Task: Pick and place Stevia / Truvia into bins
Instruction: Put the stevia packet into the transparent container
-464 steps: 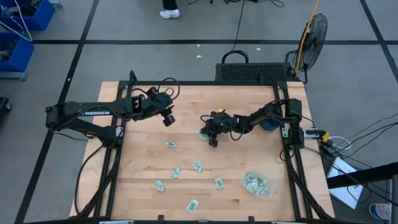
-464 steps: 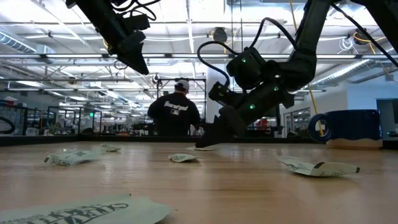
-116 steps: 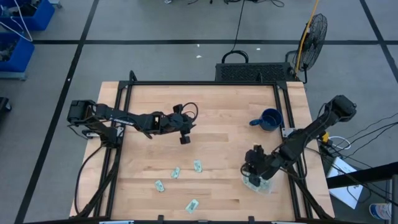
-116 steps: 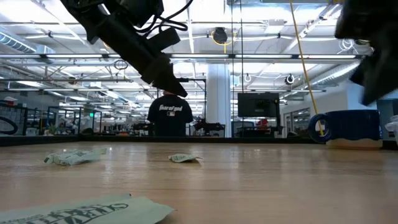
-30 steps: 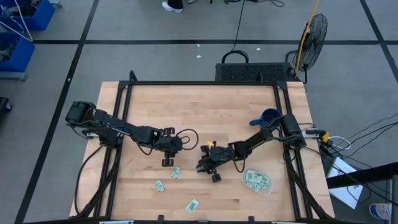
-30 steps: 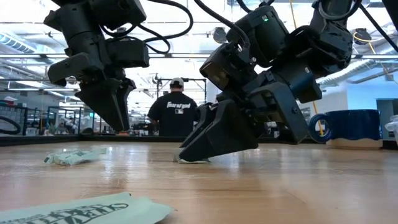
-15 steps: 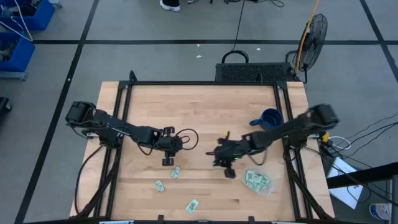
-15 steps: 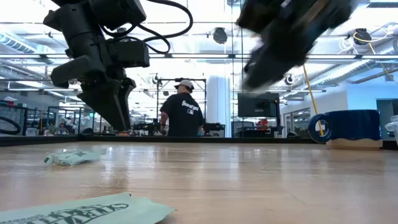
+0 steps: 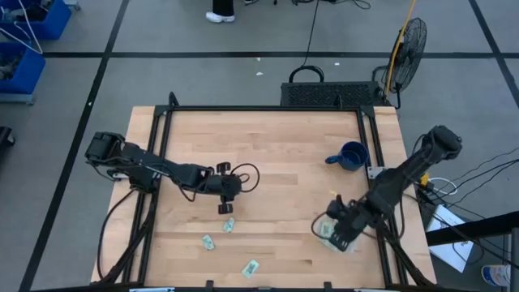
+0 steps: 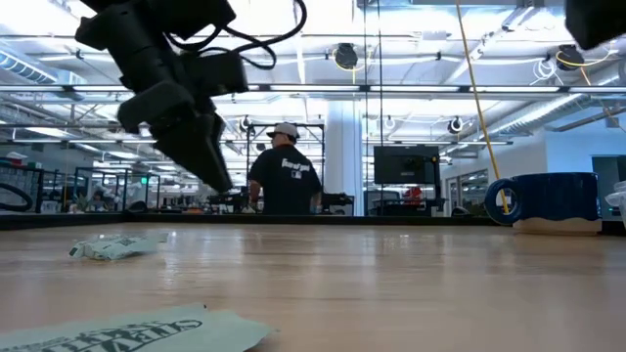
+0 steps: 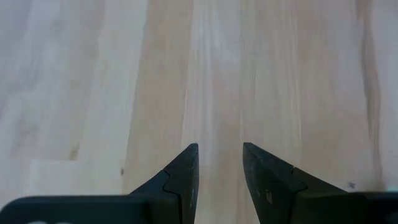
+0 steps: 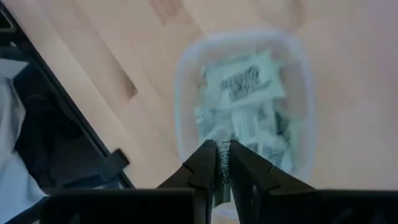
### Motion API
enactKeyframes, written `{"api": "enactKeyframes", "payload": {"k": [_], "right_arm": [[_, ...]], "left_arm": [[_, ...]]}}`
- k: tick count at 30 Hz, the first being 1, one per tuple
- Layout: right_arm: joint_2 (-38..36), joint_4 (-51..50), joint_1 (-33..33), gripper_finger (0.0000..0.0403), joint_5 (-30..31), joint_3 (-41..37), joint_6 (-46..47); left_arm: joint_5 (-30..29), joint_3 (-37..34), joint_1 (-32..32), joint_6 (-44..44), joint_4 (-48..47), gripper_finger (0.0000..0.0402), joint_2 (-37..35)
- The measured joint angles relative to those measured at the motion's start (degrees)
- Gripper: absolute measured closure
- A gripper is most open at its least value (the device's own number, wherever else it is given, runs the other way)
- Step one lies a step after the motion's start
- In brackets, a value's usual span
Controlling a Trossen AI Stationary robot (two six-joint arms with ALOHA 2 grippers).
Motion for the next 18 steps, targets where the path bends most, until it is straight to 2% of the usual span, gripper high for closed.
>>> {"api": "enactKeyframes", "payload": {"k": [4,9,13,18], "right_arm": [[2.66,2.19,2.53,0.0357,0.14,0.02,2.00],[7.73,1.92,2.86,0.0328,-7.17,0.02,1.26],[11.22,1.80,3.23,0.0309,-7.40,0.02,-1.39],[11.91,1.42,1.87,0.0299,-7.12,0.02,-2.82]], "left_arm": [[0.01,0.00,0.95,0.96,3.80,0.0270,0.00],[0.74,0.00,2.65,3.00,7.20,0.0270,0.00],[0.91,0.00,3.74,4.38,7.40,0.0270,0.00],[0.93,0.00,4.86,5.33,7.39,0.0270,0.00]]}}
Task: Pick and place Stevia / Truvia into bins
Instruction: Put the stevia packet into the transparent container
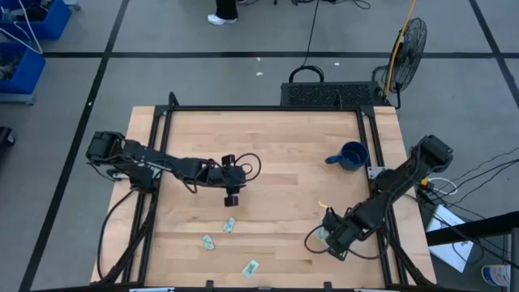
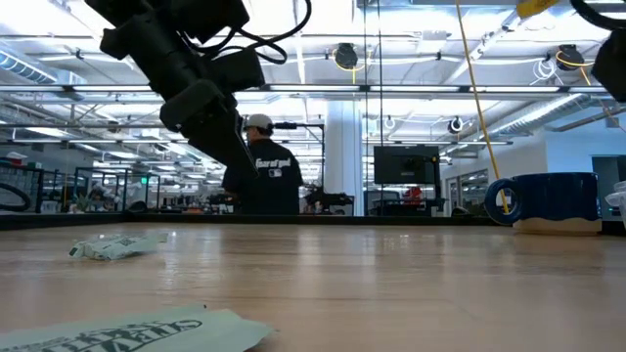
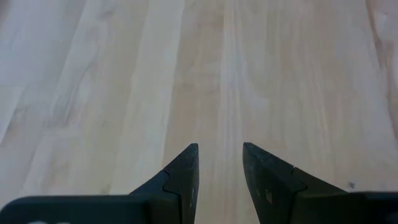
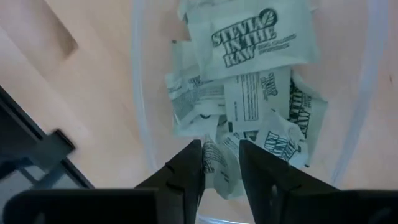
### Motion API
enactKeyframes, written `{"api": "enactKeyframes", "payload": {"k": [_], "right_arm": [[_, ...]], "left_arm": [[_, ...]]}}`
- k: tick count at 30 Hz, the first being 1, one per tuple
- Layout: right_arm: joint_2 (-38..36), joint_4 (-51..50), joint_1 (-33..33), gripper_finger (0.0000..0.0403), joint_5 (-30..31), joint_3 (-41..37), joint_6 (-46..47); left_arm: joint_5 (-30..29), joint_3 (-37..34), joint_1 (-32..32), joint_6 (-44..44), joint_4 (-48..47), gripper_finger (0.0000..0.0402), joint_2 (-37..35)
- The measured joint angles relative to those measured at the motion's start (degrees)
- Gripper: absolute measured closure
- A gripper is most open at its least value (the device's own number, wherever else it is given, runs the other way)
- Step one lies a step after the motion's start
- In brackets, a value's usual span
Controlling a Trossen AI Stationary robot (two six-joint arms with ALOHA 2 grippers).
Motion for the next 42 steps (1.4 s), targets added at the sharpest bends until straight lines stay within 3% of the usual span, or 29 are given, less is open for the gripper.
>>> {"api": "enactKeyframes", "payload": {"k": [7,13,17,25,29,38,42], "right_arm": [[-1.25,0.02,-0.84,0.0298,-0.75,0.04,2.91],[-1.28,-0.71,-0.84,0.0298,-7.39,0.07,3.21],[-1.28,-0.64,-1.26,0.0297,-4.49,0.07,3.02],[-1.26,-4.37,-2.20,0.0297,-4.61,0.07,4.09],[-1.26,-5.88,-2.29,0.0297,-3.41,0.07,-1.70],[-1.26,2.08,-1.48,0.0317,-2.60,0.04,-6.58],[-1.26,2.20,-1.49,0.0321,-1.62,0.04,-4.23]], "left_arm": [[0.00,0.00,0.31,0.00,-0.31,0.0270,0.00],[0.09,0.00,0.31,-0.02,-0.44,0.0270,0.00],[0.07,0.00,0.31,-0.02,-0.48,0.0270,0.00],[0.02,0.00,0.31,-0.08,-1.34,0.0270,0.00],[-0.01,0.00,0.31,-0.44,-1.83,0.0270,0.00],[-0.09,0.00,0.31,-0.85,-2.11,0.0270,0.00],[-0.34,0.00,0.36,-0.26,-2.09,0.0270,0.00]]}}
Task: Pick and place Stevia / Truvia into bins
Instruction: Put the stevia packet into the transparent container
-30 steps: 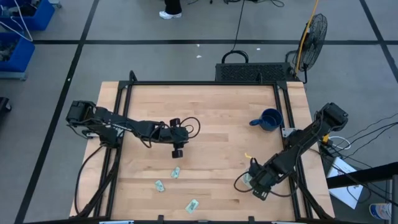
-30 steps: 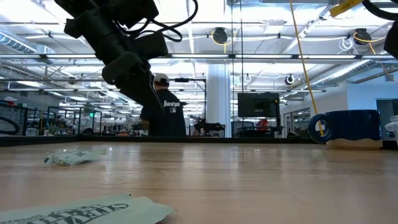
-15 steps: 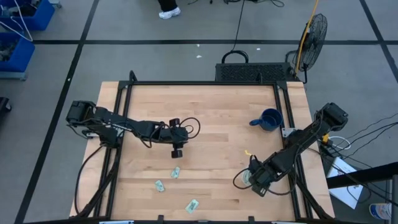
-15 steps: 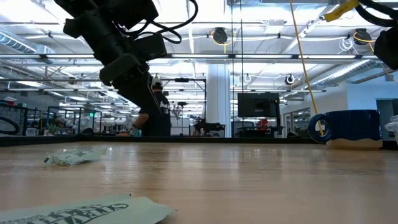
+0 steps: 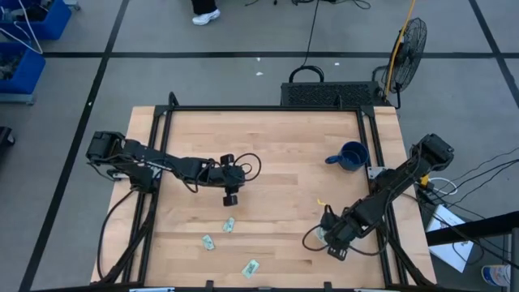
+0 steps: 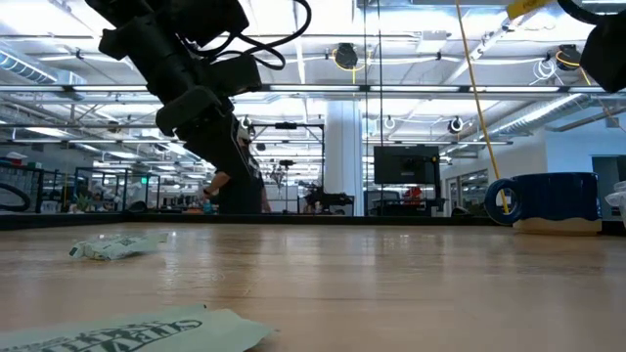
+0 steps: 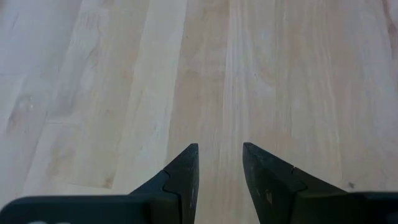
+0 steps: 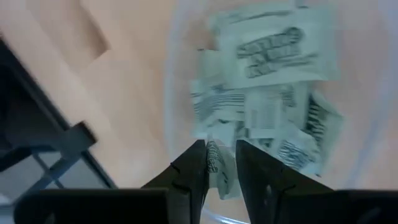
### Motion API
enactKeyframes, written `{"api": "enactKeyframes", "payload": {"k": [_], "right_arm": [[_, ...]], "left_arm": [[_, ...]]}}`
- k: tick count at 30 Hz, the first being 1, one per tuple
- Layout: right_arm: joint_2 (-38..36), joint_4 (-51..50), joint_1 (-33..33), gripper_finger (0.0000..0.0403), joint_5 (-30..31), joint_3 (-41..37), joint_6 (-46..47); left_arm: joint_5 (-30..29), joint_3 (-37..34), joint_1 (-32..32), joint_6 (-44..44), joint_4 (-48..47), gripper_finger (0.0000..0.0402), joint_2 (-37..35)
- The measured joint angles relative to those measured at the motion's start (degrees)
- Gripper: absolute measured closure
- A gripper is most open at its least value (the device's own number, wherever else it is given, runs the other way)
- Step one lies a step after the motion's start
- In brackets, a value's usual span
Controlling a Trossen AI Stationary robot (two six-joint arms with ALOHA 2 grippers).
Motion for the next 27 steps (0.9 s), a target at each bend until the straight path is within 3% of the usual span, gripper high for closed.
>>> {"api": "enactKeyframes", "payload": {"k": [10,14,19,27], "right_arm": [[0.00,2.95,2.91,0.0244,-0.14,-4.82,8.69],[0.00,2.83,3.33,0.0218,-3.48,-6.60,10.62],[-0.29,3.40,2.06,0.0207,-9.03,-6.67,10.25],[-6.63,3.94,-0.09,0.0208,-5.90,-6.67,11.72]], "left_arm": [[-1.73,0.00,1.90,5.61,1.66,0.0270,0.00],[-1.76,0.00,3.02,8.83,2.76,0.0270,0.00],[-1.76,0.00,4.58,12.47,6.66,0.0270,0.01],[-0.80,0.01,6.60,16.85,11.53,0.0270,0.00]]}}
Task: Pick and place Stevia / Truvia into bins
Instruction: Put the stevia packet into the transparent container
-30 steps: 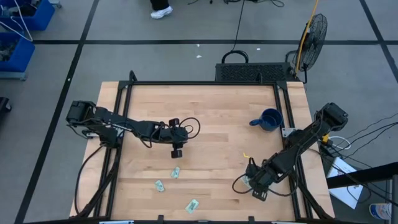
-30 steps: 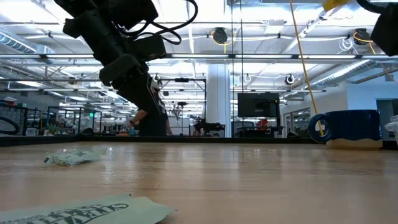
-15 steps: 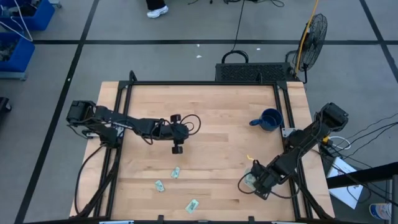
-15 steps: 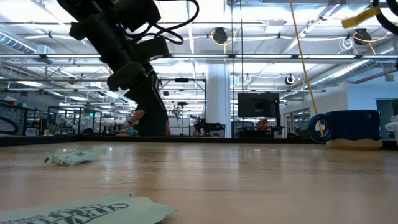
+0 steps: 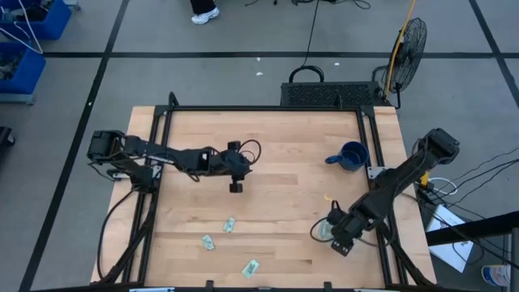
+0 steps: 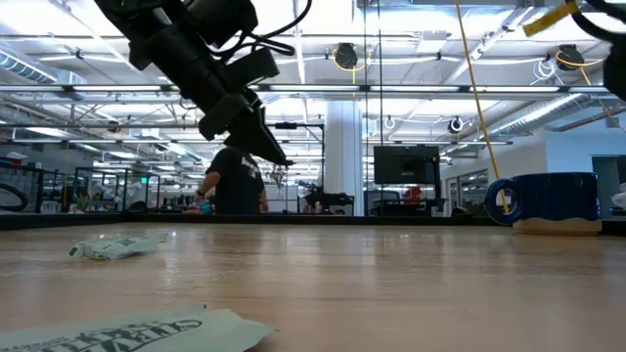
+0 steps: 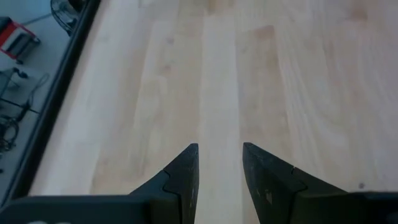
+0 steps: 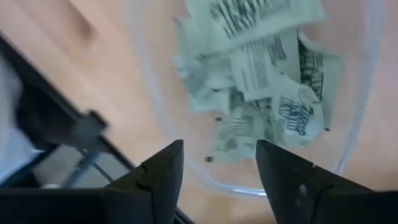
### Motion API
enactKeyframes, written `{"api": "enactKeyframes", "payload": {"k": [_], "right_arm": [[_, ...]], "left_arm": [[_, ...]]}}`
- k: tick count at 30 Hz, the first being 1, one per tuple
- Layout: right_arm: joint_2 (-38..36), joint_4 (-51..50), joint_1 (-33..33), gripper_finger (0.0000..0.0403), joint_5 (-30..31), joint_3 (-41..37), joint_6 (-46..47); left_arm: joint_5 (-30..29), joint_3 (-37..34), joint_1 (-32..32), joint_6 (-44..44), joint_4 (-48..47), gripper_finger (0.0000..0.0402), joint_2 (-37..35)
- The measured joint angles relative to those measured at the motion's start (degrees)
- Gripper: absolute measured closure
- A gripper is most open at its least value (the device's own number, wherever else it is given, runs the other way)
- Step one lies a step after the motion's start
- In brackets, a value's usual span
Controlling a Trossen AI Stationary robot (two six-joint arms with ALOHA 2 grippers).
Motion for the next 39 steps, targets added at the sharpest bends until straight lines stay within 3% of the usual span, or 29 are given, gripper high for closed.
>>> {"api": "enactKeyframes", "payload": {"k": [3,7,11,14,18,21,28,31,35,39], "right_arm": [[-3.49,0.86,-0.76,0.0207,5.83,0.00,0.23],[-6.56,3.40,-1.50,0.0208,24.41,0.00,-1.78],[-7.28,7.78,-1.88,0.0210,43.85,0.00,-10.33],[-7.25,10.53,-2.42,0.0210,51.71,0.00,-19.96],[-7.23,12.55,-3.98,0.0211,53.00,0.00,-31.60],[-7.23,12.81,-5.65,0.0211,55.17,0.00,-37.35],[-7.21,13.70,-10.62,0.0211,60.80,0.00,-53.31],[-7.21,15.67,-13.46,0.0211,63.17,0.00,-60.73],[-7.21,19.52,-17.29,0.0211,62.99,0.00,-70.10],[-7.21,22.09,-20.60,0.0211,62.93,0.00,-74.95]], "left_arm": [[0.03,0.00,0.73,1.65,0.64,0.0270,0.00],[0.05,-0.01,1.56,2.44,2.08,0.0270,0.00],[0.07,-0.01,2.11,2.59,2.53,0.0270,0.00],[0.09,-0.01,2.29,2.04,2.05,0.0270,0.00],[2.56,-0.01,2.27,-1.36,-1.19,0.0270,0.00],[7.82,-0.01,2.10,-5.03,-5.58,0.0270,0.01],[28.55,0.00,0.29,-14.04,-14.18,0.0270,-0.47],[34.61,0.04,-1.75,-19.24,-17.36,0.0270,-0.88],[38.17,-0.01,-5.81,-22.01,-20.67,0.0270,-0.79],[36.43,-0.44,-10.57,-21.82,-20.67,0.0270,-0.07]]}}
